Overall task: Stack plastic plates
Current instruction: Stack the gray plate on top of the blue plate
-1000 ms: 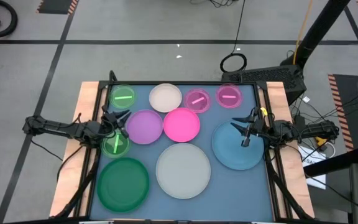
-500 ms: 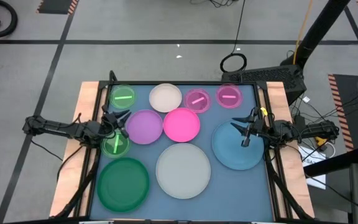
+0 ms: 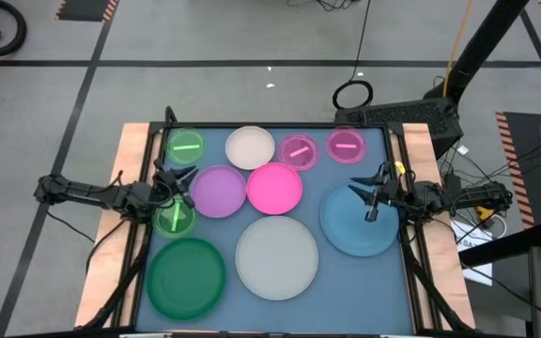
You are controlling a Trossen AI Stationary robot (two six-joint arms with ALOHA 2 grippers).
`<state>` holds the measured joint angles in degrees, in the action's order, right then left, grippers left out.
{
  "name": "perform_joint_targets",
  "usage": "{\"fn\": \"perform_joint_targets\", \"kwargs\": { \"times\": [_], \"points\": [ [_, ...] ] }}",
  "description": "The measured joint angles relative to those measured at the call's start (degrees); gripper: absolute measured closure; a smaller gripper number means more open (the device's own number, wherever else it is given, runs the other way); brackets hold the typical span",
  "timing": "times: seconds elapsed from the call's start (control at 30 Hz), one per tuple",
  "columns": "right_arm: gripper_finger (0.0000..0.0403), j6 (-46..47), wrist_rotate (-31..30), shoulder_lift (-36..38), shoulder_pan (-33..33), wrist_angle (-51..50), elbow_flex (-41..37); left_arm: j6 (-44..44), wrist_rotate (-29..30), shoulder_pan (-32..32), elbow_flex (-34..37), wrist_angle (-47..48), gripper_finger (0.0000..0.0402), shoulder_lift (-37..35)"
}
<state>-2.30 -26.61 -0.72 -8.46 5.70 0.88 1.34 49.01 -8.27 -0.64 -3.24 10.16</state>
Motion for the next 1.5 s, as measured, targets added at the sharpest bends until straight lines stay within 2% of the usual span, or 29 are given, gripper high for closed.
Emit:
{"fn": "perform_joint_targets", "kwargs": {
  "times": [0.07,0.17,0.27,0.4,0.57,0.77,0.9,1.0,1.17,1.33,1.5],
  "points": [
    [0.031,9.18,-0.18,-0.01,-0.01,1.65,0.0,-4.0,0.0,0.0,0.0,-0.09,0.0334,0.01],
    [0.031,23.01,-0.16,0.01,0.02,3.11,-0.01,-5.53,0.0,0.0,0.01,-0.72,0.0334,0.01],
    [0.031,27.4,-0.16,-0.16,0.02,3.09,-0.02,-4.53,-0.01,0.0,0.01,-1.53,0.0334,0.01],
    [0.031,28.41,-0.2,-1.95,0.01,5.39,0.01,-2.55,0.0,0.0,0.02,-3.58,0.0334,-0.01],
    [0.031,26.94,0.14,-8.02,0.01,15.61,-0.02,-0.96,-0.01,0.0,0.02,-5.19,0.0334,0.0],
    [0.031,25.7,1.33,-20.25,0.01,29.75,0.19,3.21,-0.01,0.0,0.02,-5.52,0.0334,0.01],
    [0.031,25.63,1.33,-29.81,0.01,32.56,2.9,4.99,-0.01,0.0,0.02,-7.02,0.0334,0.01],
    [0.031,25.34,1.32,-36.85,0.02,33.55,7.77,6.7,-1.51,0.0,0.02,-9.15,0.0334,0.01],
    [0.031,23.22,1.25,-47.28,0.02,33.33,16.03,10.6,-7.29,0.0,-1.26,-11.56,0.0334,0.01],
    [0.031,20.2,1.35,-57.09,0.02,32.6,25.65,14.45,-7.96,0.0,-5.41,-11.53,0.0334,0.01],
    [0.031,19.3,1.37,-66.08,0.02,25.86,36.22,15.51,-8.01,0.0,-11.71,-10.09,0.0334,0.01]
  ]
}}
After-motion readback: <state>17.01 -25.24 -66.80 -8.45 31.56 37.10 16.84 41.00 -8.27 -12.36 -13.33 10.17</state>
